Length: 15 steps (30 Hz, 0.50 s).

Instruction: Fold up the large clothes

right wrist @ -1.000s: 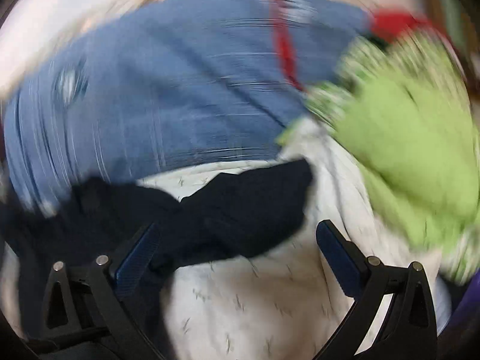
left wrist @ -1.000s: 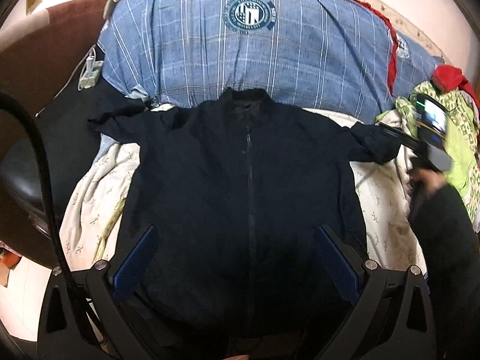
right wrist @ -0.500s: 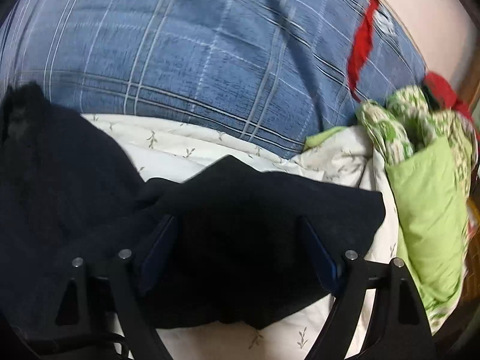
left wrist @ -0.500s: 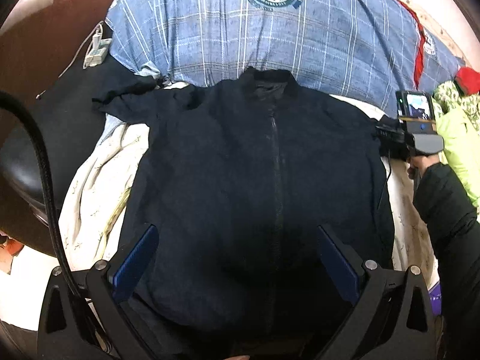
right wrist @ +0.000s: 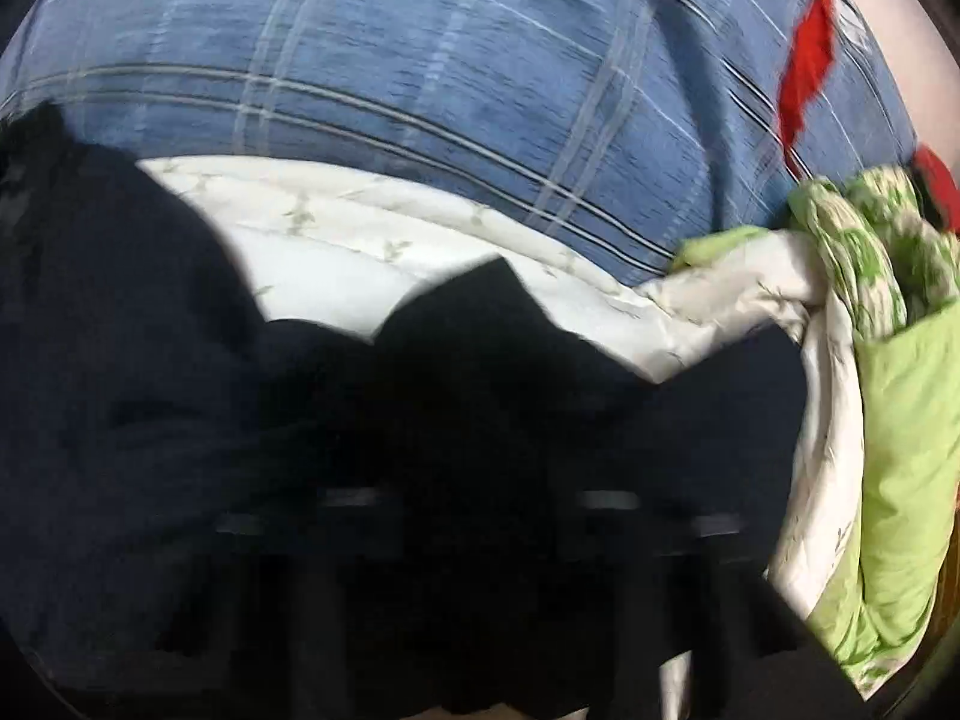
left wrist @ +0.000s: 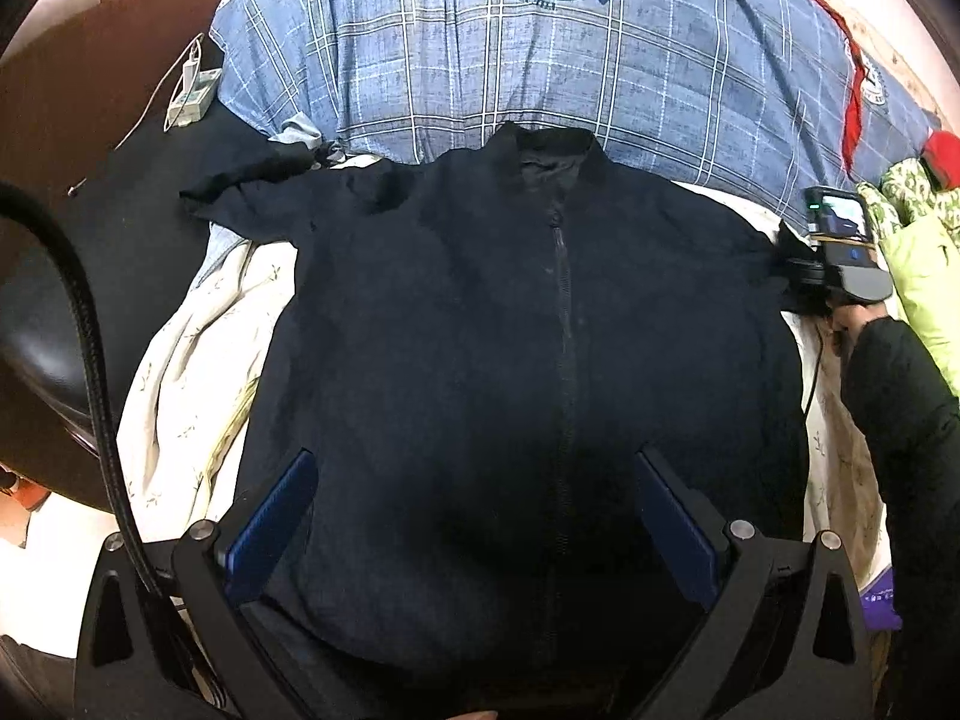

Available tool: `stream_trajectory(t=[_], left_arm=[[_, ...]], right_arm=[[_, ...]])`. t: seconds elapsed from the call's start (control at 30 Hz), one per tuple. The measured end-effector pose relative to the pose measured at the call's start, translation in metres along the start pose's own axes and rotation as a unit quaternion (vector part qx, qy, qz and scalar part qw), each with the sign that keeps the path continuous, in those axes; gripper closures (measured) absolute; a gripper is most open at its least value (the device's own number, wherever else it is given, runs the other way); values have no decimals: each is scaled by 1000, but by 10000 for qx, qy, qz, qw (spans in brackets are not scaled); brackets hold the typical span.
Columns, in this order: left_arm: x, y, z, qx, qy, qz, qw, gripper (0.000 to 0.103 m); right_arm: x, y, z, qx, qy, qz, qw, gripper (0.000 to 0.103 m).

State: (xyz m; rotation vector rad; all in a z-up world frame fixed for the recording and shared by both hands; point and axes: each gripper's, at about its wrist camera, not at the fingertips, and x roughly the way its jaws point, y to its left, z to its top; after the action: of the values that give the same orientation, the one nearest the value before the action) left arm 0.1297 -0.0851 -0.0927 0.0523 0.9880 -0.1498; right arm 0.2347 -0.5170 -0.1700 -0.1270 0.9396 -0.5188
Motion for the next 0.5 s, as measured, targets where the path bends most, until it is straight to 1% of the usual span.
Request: stream_trajectory(t=[0.07, 0.1, 0.2, 0.27, 0.33, 0.4, 0.5], left_arm=[[0, -1, -1, 8, -3, -23, 10000, 0], [1, -2, -1, 17, 7, -37, 10000, 0], [1, -3, -2, -6, 51, -106, 9999, 0], [1, -2, -2, -58, 60, -166, 9998, 0], [1, 1, 0, -145, 73, -249, 9996, 0], [-1, 6, 2, -270, 40, -334, 9991, 0], [-8, 22, 8, -542, -62, -348, 9979, 0]], right_arm=[[-7, -19, -6, 382, -122, 447, 9982, 90], [-14, -32, -10, 604, -239, 697, 9955, 90], [-39, -56, -15, 911, -578, 983, 9893, 90], [-62, -70, -17, 1087, -845, 1087, 9845, 90], [-89, -85, -17, 1290, -1151, 1345, 9757, 90], [-115, -90, -13, 1399, -1405, 1678, 9657, 90], [-157, -67, -6, 1224, -1766, 2165, 9524, 90]])
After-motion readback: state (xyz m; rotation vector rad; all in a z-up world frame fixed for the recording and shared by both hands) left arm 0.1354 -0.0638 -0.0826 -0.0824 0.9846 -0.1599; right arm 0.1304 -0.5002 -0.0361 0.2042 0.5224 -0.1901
